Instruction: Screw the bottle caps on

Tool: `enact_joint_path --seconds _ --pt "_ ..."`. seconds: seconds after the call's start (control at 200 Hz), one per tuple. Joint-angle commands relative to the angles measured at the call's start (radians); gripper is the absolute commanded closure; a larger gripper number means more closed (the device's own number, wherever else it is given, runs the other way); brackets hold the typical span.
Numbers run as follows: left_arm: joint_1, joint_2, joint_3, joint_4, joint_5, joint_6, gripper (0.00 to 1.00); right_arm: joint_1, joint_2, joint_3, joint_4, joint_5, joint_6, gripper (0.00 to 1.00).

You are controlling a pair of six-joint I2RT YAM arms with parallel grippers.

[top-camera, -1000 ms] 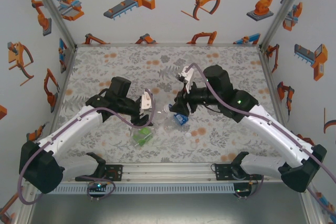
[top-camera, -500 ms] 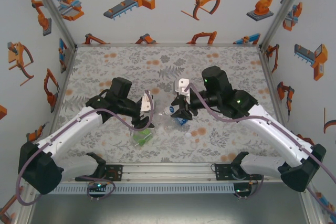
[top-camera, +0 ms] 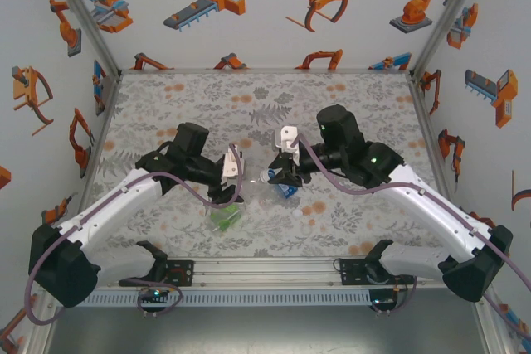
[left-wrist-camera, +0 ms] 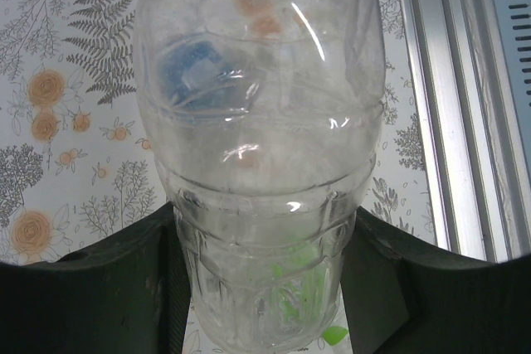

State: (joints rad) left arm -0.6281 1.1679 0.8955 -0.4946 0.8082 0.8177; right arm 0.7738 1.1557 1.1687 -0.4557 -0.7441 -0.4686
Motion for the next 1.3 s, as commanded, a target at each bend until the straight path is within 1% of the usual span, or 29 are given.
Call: enact_joint_path --seconds 0.0,0.065,0.125,0.14,0.18,0.195,0.25,0.285,0.345,0.406,0.556,0.651,0.701,0.746,0.796,0.856,0.886,0.996,1.041,1.066,1.127,1.207,1.292 --pt "-0.003 -0.021 0.005 -0.004 0.036 0.017 1.0 -0.003 0.008 -0.016 0.022 -0.018 0.003 0.66" --pt "-0.003 -0.02 0.006 -0.004 0.036 0.016 1.0 -0.002 0.011 -0.021 0.034 -0.006 0.027 0.7" --pt "-0.004 -0.02 0.009 -0.004 0.033 0.012 1.0 -0.002 0.015 -0.031 0.062 0.016 0.083 0.79" --pt "-0.004 -0.019 0.009 -0.004 0.032 0.011 1.0 -0.002 0.016 -0.035 0.071 0.021 0.093 0.82" --pt "-0.001 -0.02 0.013 -0.005 0.024 0.008 1.0 -0.002 0.019 -0.046 0.097 0.042 0.152 0.89" --pt "-0.002 -0.02 0.013 -0.005 0.02 0.008 1.0 -0.002 0.019 -0.051 0.113 0.057 0.191 0.92" --pt "-0.002 -0.02 0.013 -0.002 0.0 0.0 1.0 -0.002 0.022 -0.061 0.147 0.103 0.315 1.0" --pt "-0.002 -0.022 0.011 0.005 -0.023 -0.008 1.0 -0.003 0.024 -0.067 0.168 0.139 0.404 1.0" --pt "-0.002 -0.021 0.008 0.018 -0.069 -0.024 1.0 -0.001 0.03 -0.07 0.188 0.233 0.619 1.0" --pt "-0.002 -0.02 0.008 0.026 -0.113 -0.034 1.0 -0.002 0.041 -0.06 0.168 0.304 0.826 1.0" --pt "-0.004 -0.022 0.002 0.052 -0.193 -0.047 1.0 -0.001 0.087 -0.008 0.045 0.375 1.299 1.0" --pt "-0.005 -0.024 -0.001 0.06 -0.208 -0.049 1.0 0.0 0.086 -0.017 0.007 0.407 1.508 1.0" --pt "-0.004 -0.022 -0.001 0.062 -0.208 -0.048 1.0 0.003 0.067 -0.047 0.033 0.43 1.598 1.0" --pt "-0.005 -0.022 -0.001 0.062 -0.207 -0.05 1.0 0.005 0.049 -0.077 0.083 0.441 1.645 1.0" --pt "-0.007 -0.021 -0.002 0.062 -0.207 -0.049 1.0 0.005 0.035 -0.096 0.126 0.443 1.669 1.0" --pt "-0.006 -0.018 -0.001 0.061 -0.207 -0.049 1.0 0.005 0.036 -0.089 0.129 0.439 1.653 0.89" --pt "-0.006 -0.017 -0.001 0.062 -0.207 -0.048 1.0 0.005 0.039 -0.081 0.122 0.435 1.637 0.86" --pt "-0.008 -0.017 -0.001 0.062 -0.207 -0.048 1.0 0.001 0.051 -0.04 0.082 0.421 1.52 0.7" --pt "-0.008 -0.017 -0.001 0.062 -0.207 -0.048 1.0 -0.002 0.047 -0.03 0.083 0.421 1.466 0.61" --pt "-0.008 -0.017 -0.001 0.062 -0.207 -0.048 1.0 -0.002 0.044 -0.028 0.085 0.422 1.44 0.59" --pt "-0.007 -0.018 -0.001 0.062 -0.204 -0.048 1.0 -0.005 0.03 -0.019 0.1 0.416 1.337 0.5" --pt "-0.008 -0.017 -0.001 0.061 -0.201 -0.046 1.0 -0.008 0.017 -0.001 0.103 0.382 1.189 0.49" --pt "-0.008 -0.015 0.0 0.061 -0.201 -0.044 1.0 -0.01 -0.007 0.014 0.087 0.349 0.95 0.48"
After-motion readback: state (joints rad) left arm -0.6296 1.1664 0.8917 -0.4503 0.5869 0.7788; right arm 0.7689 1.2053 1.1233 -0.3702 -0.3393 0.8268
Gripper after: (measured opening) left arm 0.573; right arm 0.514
